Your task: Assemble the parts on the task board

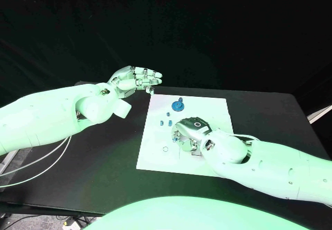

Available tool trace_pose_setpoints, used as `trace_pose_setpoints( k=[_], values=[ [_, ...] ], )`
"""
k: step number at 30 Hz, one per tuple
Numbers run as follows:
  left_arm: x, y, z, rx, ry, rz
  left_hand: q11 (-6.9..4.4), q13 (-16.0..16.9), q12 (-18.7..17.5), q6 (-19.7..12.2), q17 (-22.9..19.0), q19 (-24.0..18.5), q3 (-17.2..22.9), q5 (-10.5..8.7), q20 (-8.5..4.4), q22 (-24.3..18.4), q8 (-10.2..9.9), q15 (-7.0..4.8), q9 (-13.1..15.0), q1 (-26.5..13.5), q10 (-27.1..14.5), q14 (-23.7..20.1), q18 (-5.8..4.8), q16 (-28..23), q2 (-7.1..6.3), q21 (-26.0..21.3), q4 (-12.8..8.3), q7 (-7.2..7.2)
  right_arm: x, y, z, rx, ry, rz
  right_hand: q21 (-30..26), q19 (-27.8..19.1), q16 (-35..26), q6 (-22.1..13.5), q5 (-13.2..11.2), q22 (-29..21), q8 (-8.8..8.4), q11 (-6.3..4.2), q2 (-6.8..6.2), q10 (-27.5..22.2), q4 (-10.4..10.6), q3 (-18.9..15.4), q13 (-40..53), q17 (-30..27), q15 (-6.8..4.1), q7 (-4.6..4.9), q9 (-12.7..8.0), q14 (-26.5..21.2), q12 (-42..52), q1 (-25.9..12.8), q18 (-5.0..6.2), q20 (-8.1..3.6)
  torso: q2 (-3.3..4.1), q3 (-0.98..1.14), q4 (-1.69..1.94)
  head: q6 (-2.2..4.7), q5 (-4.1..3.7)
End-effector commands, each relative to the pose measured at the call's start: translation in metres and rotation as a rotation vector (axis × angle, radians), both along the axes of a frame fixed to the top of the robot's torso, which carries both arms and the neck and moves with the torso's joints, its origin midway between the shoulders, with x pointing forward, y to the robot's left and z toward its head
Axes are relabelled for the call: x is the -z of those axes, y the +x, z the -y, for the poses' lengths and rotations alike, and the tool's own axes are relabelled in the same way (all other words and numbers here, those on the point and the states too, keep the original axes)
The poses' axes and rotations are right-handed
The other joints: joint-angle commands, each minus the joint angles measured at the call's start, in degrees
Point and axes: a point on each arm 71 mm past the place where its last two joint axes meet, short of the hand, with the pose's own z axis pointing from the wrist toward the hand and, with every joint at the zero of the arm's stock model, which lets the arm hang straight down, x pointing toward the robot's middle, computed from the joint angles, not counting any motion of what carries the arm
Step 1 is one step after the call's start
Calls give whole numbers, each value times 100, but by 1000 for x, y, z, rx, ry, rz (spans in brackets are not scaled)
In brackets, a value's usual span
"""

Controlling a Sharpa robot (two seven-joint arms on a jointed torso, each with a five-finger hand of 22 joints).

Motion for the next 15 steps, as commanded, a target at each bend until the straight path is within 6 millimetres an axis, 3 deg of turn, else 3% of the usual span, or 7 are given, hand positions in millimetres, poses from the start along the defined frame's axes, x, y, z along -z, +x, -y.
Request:
trace_pose_setpoints(
  k=[1,15],
  values=[
    [-1,0,1,5,-4,2,22,74,62,-77,-56,14,-196,36,18,-52,61,15,39,-43,-128,-79,-58,-65,63,-80,58,51,-1,-1,0,2,-7,-16,80,36,97,75,44,82,156,-96,238,159,-21,156,129,99,18,-3,180,281,88,-59,-107,41,0,-5,2,1,0],
    [-1,0,1,4,-3,2,24,75,67,-79,-58,10,-198,35,21,-56,62,16,39,-43,-136,-86,-57,-67,66,-86,59,52,-5,5,-2,60,-25,-88,72,32,99,77,45,74,160,-99,246,165,-24,158,134,101,15,-5,186,281,90,-57,-105,39,-2,-16,5,1,25]
  ],
)
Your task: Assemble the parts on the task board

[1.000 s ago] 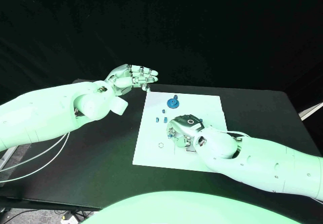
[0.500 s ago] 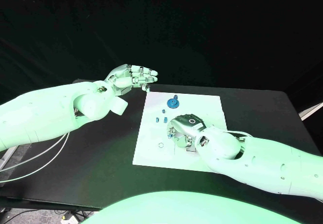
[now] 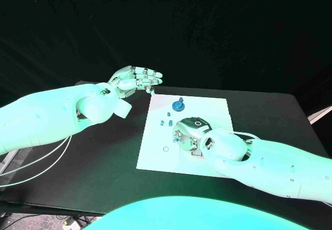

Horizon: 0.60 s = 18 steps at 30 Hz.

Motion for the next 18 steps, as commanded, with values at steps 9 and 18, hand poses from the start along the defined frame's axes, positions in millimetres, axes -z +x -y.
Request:
trace_pose_setpoints(
  k=[9,18],
  values=[
    [-1,0,2,4,-4,3,23,75,67,-79,-57,10,-198,35,21,-53,62,16,39,-43,-135,-85,-57,-67,66,-85,59,52,-10,6,-8,15,-11,-29,68,30,96,76,46,70,161,-99,248,166,-27,159,133,95,15,-6,187,280,90,-55,-104,39,1,-2,4,1,27],
    [-1,0,2,4,-3,2,25,78,80,-83,-61,6,-199,35,24,-58,66,19,39,-38,-146,-96,-56,-69,69,-94,60,53,-11,7,-13,13,-43,-57,58,24,96,71,47,59,160,-100,253,165,-33,163,137,94,13,-6,192,280,88,-51,-101,36,1,3,-1,1,59]
  ],
)
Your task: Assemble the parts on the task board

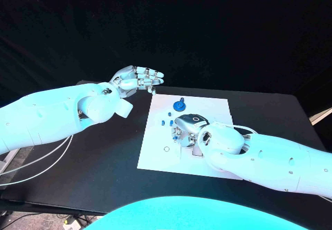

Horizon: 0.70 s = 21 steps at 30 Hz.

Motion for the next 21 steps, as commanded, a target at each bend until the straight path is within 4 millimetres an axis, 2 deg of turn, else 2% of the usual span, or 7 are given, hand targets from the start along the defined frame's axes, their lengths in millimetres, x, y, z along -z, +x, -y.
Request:
trace_pose_setpoints(
  k=[1,21],
  values=[
    [-1,0,2,4,-3,2,25,78,79,-83,-60,6,-200,36,24,-58,66,-10,39,-38,-147,-48,-56,-69,69,-94,60,53,0,1,-2,1,-18,-7,57,24,78,69,47,58,160,-99,254,164,-35,164,136,99,13,-6,192,280,87,-50,-100,37,2,4,-3,1,14],
    [-1,0,3,5,-3,1,25,78,79,-83,-60,6,-200,36,24,-58,66,-10,39,-38,-147,-48,-56,-69,69,-94,60,53,-2,5,-9,5,-91,-2,39,13,77,62,48,38,158,-97,259,159,-40,167,138,96,12,-4,195,279,83,-47,-96,35,2,10,-7,1,42]
  ],
)
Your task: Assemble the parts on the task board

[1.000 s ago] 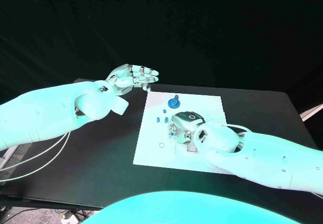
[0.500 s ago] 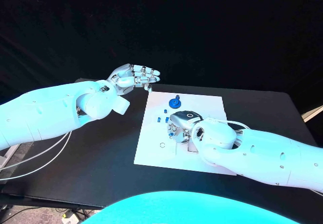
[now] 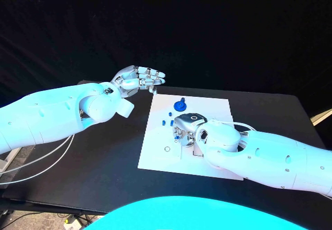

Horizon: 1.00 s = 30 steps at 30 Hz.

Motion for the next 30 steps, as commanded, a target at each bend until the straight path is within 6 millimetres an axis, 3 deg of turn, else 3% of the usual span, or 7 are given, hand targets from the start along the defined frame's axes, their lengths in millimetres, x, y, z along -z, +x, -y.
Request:
trace_pose_setpoints(
  k=[1,30],
  values=[
    [-1,0,2,4,-4,1,25,78,79,-83,-58,6,-199,35,24,-37,66,-10,39,-38,-146,-48,-56,-69,69,-94,60,53,0,0,-1,-4,-8,-3,39,13,76,62,48,39,158,-97,259,158,-40,167,135,96,12,-4,195,279,83,-47,-96,35,1,3,-1,1,7],
    [-1,0,3,6,-4,2,25,81,95,-85,-62,5,-200,36,25,-41,72,-10,40,-23,-156,-56,-54,-70,69,-99,52,53,4,-1,-2,-5,-25,-23,21,2,67,47,47,23,156,-93,270,149,-47,172,141,77,14,0,203,272,76,-48,-93,34,-1,4,0,1,9]
  ],
)
